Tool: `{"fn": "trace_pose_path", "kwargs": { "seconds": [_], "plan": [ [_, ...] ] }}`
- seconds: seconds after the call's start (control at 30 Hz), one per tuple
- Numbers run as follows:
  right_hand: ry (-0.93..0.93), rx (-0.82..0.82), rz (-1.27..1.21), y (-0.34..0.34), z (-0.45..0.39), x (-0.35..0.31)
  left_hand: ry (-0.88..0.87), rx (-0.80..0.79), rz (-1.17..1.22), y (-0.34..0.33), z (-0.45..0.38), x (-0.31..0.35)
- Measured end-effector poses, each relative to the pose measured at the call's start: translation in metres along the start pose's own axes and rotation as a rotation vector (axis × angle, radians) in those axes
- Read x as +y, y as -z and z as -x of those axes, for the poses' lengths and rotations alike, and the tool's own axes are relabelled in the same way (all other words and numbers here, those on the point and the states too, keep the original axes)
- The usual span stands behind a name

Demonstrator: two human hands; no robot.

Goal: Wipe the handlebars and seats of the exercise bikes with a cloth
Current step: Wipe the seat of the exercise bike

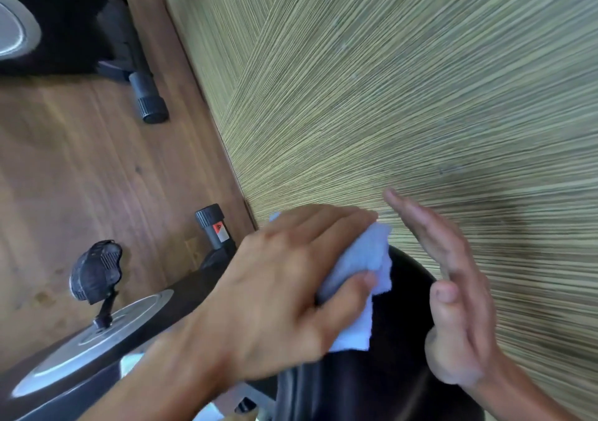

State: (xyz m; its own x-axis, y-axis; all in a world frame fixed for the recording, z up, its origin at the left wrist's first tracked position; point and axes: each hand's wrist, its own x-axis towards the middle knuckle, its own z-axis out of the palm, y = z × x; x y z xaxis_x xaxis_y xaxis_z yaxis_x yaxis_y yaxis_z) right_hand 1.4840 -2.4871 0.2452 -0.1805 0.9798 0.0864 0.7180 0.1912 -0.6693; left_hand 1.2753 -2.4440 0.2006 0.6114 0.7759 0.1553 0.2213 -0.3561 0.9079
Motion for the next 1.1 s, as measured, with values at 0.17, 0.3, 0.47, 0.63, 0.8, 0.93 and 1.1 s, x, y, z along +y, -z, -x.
{"fn": "trace_pose_path", "kwargs": {
  "seconds": [0.17,0.3,0.47,0.63,0.8,0.93,1.1],
  "plan": [
    [0.012,0.059,-0.004,0.0,-0.002,0.003,0.062,-0.015,-0.264,-0.004,-0.031,0.018],
    [0.021,0.101,0.025,-0.001,0.001,0.005,0.258,-0.437,-0.064,-0.015,-0.1,0.011],
    [0.026,0.077,0.078,0.002,0.0,0.002,0.177,-0.04,-0.129,-0.014,-0.042,0.013],
    [0.04,0.058,0.096,0.0,-0.005,0.003,0.194,0.328,-0.088,-0.027,0.036,0.026],
    [0.047,0.052,0.105,0.001,-0.003,0.008,0.405,0.163,-0.173,-0.015,-0.018,0.026],
    [0.066,0.078,0.109,0.003,0.0,0.009,0.463,0.233,-0.057,-0.017,-0.006,0.022],
    [0.09,0.099,0.088,0.003,0.0,0.012,0.634,0.227,0.17,-0.029,0.114,0.051]
  ]
}}
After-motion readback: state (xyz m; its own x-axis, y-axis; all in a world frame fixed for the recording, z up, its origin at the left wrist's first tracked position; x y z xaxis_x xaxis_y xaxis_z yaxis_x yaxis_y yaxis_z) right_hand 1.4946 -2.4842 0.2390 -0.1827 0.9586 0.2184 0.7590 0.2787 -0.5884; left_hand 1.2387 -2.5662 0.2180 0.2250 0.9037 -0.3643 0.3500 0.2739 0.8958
